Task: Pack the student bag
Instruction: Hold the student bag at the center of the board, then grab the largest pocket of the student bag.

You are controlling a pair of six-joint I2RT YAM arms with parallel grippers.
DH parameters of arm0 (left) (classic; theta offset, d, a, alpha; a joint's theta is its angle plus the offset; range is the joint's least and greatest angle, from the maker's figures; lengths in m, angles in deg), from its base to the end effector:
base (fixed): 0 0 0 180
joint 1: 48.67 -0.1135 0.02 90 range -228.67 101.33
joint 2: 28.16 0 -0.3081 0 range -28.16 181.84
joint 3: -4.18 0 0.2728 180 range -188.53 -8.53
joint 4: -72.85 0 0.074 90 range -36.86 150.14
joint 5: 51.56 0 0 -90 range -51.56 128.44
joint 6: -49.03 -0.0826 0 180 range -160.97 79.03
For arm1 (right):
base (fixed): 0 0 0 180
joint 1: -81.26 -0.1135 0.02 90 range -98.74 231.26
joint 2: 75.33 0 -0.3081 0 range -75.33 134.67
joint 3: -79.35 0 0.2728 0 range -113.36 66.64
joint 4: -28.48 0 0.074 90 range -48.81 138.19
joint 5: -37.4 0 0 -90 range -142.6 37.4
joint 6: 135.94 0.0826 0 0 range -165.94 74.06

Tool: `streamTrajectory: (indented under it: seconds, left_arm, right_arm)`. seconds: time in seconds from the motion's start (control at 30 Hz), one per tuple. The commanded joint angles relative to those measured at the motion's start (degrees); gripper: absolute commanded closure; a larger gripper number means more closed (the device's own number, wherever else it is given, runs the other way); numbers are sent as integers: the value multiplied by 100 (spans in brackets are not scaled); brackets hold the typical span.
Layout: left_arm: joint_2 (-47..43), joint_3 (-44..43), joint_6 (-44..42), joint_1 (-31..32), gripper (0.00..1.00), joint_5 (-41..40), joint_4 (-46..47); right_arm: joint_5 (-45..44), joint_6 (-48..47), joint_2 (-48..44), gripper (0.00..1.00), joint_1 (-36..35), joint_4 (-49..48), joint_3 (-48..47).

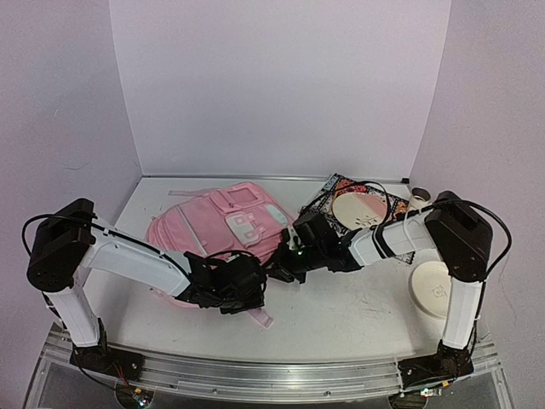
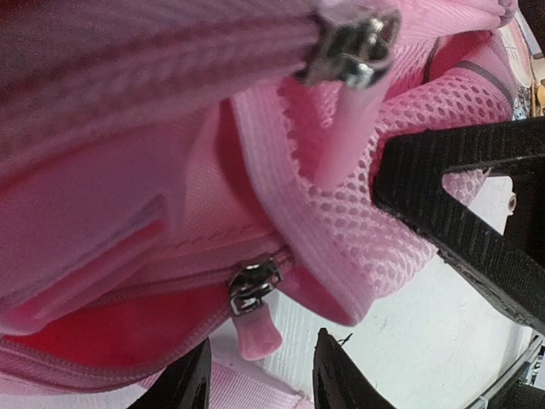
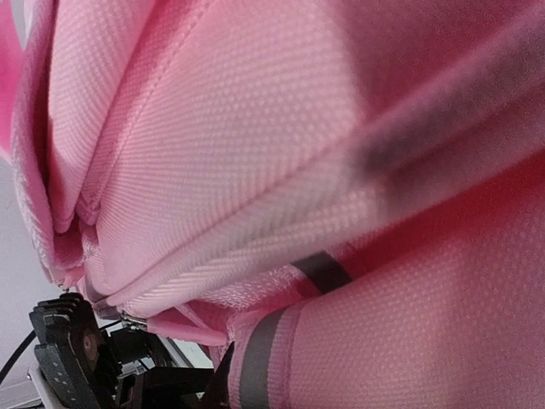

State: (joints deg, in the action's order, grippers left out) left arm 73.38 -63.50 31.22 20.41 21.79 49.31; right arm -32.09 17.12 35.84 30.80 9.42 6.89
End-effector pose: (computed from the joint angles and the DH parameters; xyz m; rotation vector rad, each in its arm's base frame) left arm 0.1616 -0.3565 0.1344 -0.1833 2.6182 -0.5962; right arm 0.2875 0.3937 0.1793 -0.0385 2.2798 1.5575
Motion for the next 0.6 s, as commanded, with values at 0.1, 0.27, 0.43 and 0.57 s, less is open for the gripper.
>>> streamTrajectory:
  seconds: [0.1,0.27,0.43,0.57]
  left_arm:
    - [164,-68,382,-111,59,-244,62]
    - [-28,159,470,-213,66,-231,512]
    - [-239,547,776,-401,73,-64,1051]
    - [-740,1351,1279,-499,74,88,2001]
  right_arm:
    - [285,14,132,84,-41,-391,-384]
    - [330,28,170,84,-43,-418,-381]
    - [349,33,173,84,-43,-427,-385]
    - [356,31,163,84,-42,-427,-382]
